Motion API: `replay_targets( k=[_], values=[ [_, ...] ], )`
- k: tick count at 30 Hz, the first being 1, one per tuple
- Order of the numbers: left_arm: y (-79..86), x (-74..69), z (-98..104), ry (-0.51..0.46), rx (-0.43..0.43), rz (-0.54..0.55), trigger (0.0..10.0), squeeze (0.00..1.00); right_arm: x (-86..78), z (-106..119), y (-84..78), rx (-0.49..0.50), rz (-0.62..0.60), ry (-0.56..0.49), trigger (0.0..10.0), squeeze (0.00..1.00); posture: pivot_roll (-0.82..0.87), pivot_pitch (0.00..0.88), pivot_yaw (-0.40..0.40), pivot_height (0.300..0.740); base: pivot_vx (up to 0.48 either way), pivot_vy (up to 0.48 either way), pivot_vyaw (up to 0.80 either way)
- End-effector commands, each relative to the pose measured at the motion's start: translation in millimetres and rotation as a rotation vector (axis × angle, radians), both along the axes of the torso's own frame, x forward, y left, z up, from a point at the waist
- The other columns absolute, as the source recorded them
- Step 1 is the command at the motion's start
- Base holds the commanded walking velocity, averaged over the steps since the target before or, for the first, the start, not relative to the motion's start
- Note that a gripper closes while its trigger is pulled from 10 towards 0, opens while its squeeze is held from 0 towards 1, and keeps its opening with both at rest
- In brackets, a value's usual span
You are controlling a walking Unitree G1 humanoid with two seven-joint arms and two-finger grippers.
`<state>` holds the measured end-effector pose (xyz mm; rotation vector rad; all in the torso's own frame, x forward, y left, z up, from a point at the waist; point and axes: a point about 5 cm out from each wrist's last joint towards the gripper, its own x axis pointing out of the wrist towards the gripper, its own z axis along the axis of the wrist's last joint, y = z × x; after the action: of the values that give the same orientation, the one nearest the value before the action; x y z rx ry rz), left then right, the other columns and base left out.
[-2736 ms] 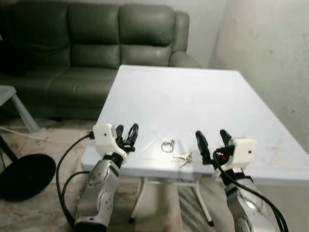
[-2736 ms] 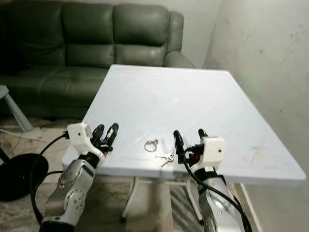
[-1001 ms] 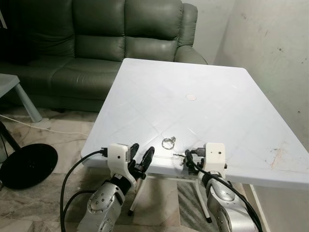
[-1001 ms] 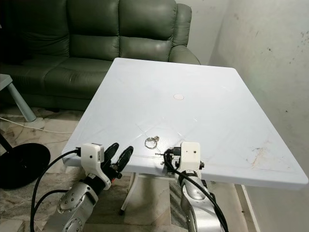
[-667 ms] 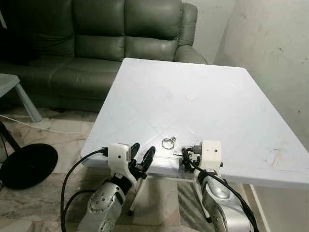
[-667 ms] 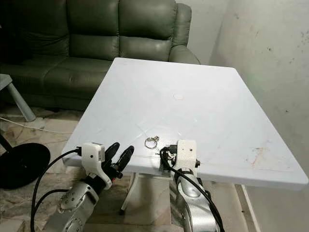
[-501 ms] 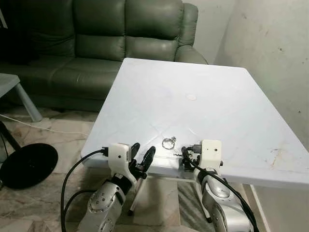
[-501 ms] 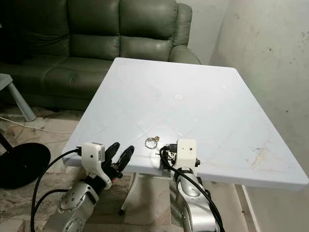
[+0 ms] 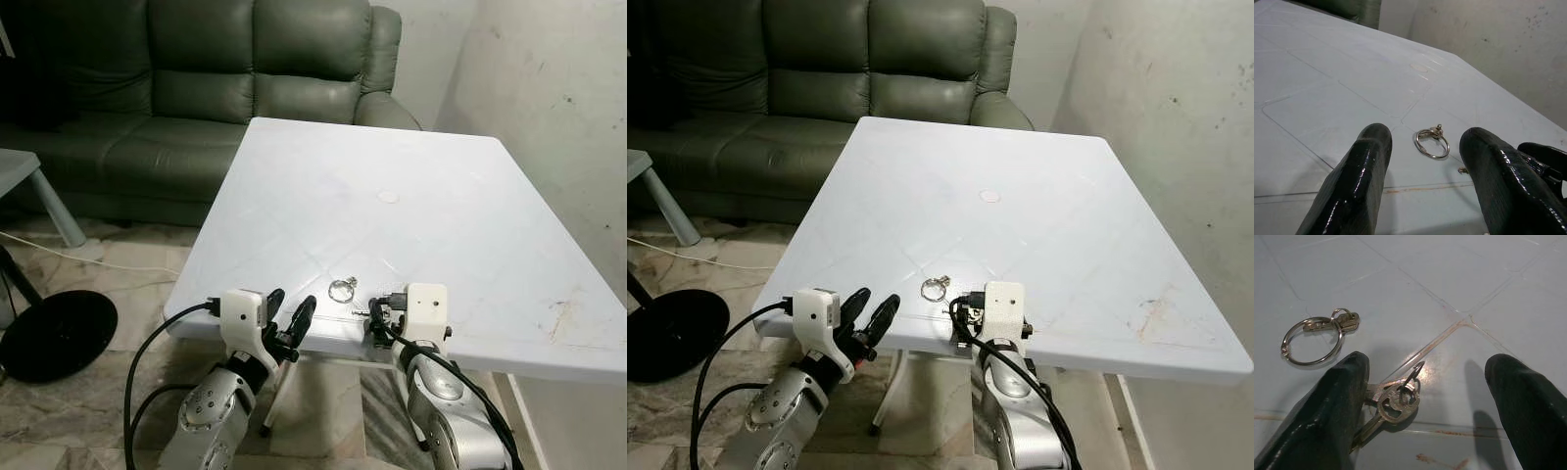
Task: Hang keys on a hook
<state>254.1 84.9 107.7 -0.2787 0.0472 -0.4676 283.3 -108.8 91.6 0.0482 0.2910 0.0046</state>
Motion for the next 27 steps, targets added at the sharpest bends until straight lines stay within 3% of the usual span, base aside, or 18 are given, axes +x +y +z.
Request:
replay_targets(
  k=[1, 5, 6, 7, 8, 9, 10, 19, 20, 25, 27],
  values=[
    [-2.5, -1.0, 3.9, -0.011, -0.003, -0.004, 10.0, 0.00, -0.1, -0.3, 13.4, 0.049, 0.009, 0.015, 10.0, 0.00, 0.10, 0.030, -0.072, 0.740, 0.000, 0.000, 0.00],
    [-2.8, -1.1, 4.0, -0.011, -0.003, -0.002, 10.0, 0.00, -0.8, -0.6, 15.7, 0.049, 0.010, 0.013, 9.7, 0.00, 0.10, 0.030, -0.072, 0.740, 0.000, 0.000, 0.00],
    [-2.8, -1.2, 3.8, -0.010, -0.003, -0.001, 10.0, 0.00, -1.1, -0.3, 15.9, 0.048, 0.009, 0.009, 6.0, 0.00, 0.10, 0.030, -0.073, 0.740, 0.000, 0.000, 0.00],
    [-2.9, -1.3, 3.7, -0.010, -0.003, -0.001, 10.0, 0.00, -1.2, -0.2, 15.9, 0.047, 0.009, 0.007, 6.0, 0.00, 0.10, 0.030, -0.073, 0.740, 0.000, 0.000, 0.00],
    [-2.9, -1.3, 3.9, -0.010, -0.003, -0.001, 10.0, 0.00, -1.3, 0.5, 16.4, 0.051, 0.007, 0.000, 3.0, 0.00, 0.10, 0.032, -0.072, 0.740, 0.000, 0.000, 0.00],
    [-2.9, -1.3, 3.9, -0.010, -0.003, -0.001, 10.0, 0.00, -1.3, 0.5, 16.4, 0.051, 0.007, 0.000, 3.0, 0.00, 0.10, 0.032, -0.072, 0.740, 0.000, 0.000, 0.00],
    [-2.9, -1.2, 3.9, -0.010, -0.002, 0.001, 10.0, 0.00, -1.8, 1.4, 17.4, 0.053, 0.009, -0.009, 0.0, 0.00, 0.10, 0.032, -0.072, 0.740, 0.000, 0.000, 0.00],
    [-2.1, -1.0, 3.8, -0.009, -0.003, 0.009, 10.0, 0.00, -2.7, -3.0, 18.9, 0.058, 0.011, 0.020, 0.0, 0.00, 0.10, 0.036, -0.073, 0.740, 0.000, 0.000, 0.00],
    [-2.1, -1.0, 3.8, -0.008, -0.002, 0.010, 10.0, 0.00, -2.7, -3.5, 19.3, 0.057, 0.014, 0.022, 1.5, 0.00, 0.10, 0.036, -0.073, 0.740, 0.000, 0.000, 0.00],
    [-1.8, -1.0, 4.0, -0.009, -0.003, 0.012, 10.0, 0.00, -3.1, -4.0, 21.0, 0.056, 0.024, 0.025, 1.9, 0.00, 0.10, 0.036, -0.073, 0.740, 0.000, 0.000, 0.00],
    [-1.7, -1.0, 4.3, -0.008, -0.004, 0.014, 10.0, 0.00, -3.2, -4.1, 21.0, 0.056, 0.025, 0.028, 3.8, 0.00, 0.10, 0.042, -0.074, 0.740, 0.000, 0.000, 0.00]
  ],
)
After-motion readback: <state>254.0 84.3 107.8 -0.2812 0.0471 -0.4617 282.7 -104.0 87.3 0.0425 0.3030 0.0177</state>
